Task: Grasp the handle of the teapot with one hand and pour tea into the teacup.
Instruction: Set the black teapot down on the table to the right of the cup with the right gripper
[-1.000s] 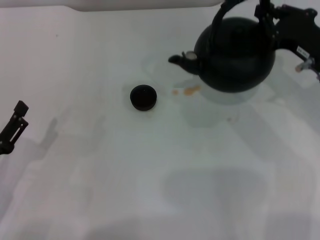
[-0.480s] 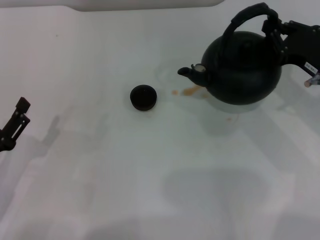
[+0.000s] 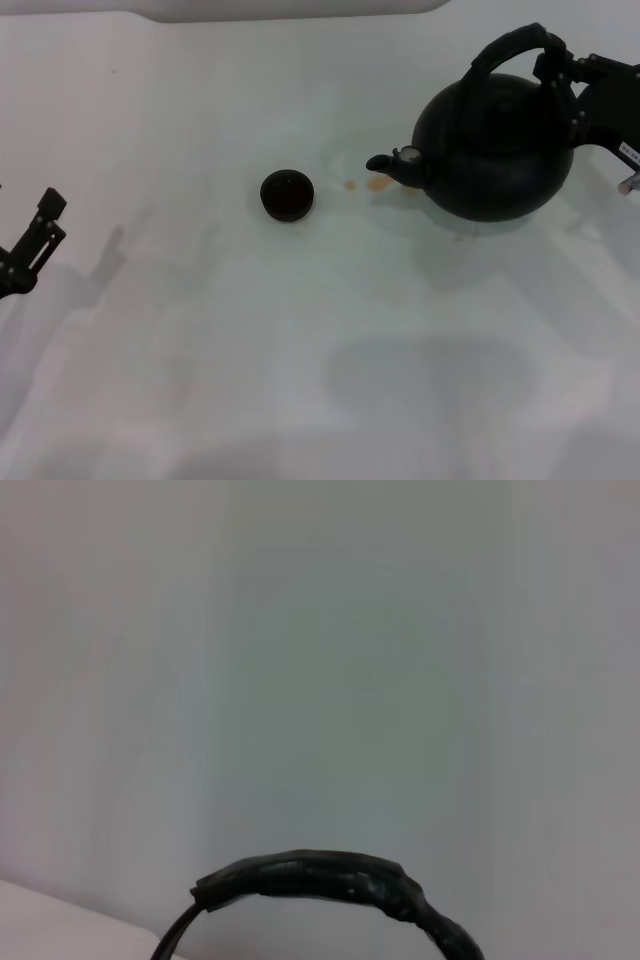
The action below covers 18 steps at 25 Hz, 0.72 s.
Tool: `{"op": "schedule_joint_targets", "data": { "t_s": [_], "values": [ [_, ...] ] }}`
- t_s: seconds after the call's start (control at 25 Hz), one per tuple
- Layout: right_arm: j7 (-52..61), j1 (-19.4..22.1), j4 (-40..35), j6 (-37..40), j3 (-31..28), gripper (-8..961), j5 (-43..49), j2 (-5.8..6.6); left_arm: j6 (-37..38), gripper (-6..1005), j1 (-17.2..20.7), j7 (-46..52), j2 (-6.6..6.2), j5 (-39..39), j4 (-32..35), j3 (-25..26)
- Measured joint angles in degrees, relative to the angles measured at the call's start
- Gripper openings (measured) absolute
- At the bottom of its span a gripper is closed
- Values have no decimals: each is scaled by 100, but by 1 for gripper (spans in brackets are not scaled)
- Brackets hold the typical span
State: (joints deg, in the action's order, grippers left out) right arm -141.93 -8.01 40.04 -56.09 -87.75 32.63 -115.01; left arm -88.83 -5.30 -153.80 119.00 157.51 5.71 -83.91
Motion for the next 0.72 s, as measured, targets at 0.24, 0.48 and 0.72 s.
{"op": "schedule_joint_targets", "data": {
  "t_s": [0.24, 0.48, 0.72],
  "values": [
    [-392, -130, -349, -253, -68, 113, -3, -10, 23, 798, -4, 0, 0, -11, 0, -11],
    [-618, -253, -510, -285, -68, 113, -4, -22, 24, 798, 26, 0, 0, -18, 0, -12],
    [-886, -415, -799, -291, -67, 113, -11, -22, 23, 798, 38, 0, 0, -19, 0, -13]
  ]
}}
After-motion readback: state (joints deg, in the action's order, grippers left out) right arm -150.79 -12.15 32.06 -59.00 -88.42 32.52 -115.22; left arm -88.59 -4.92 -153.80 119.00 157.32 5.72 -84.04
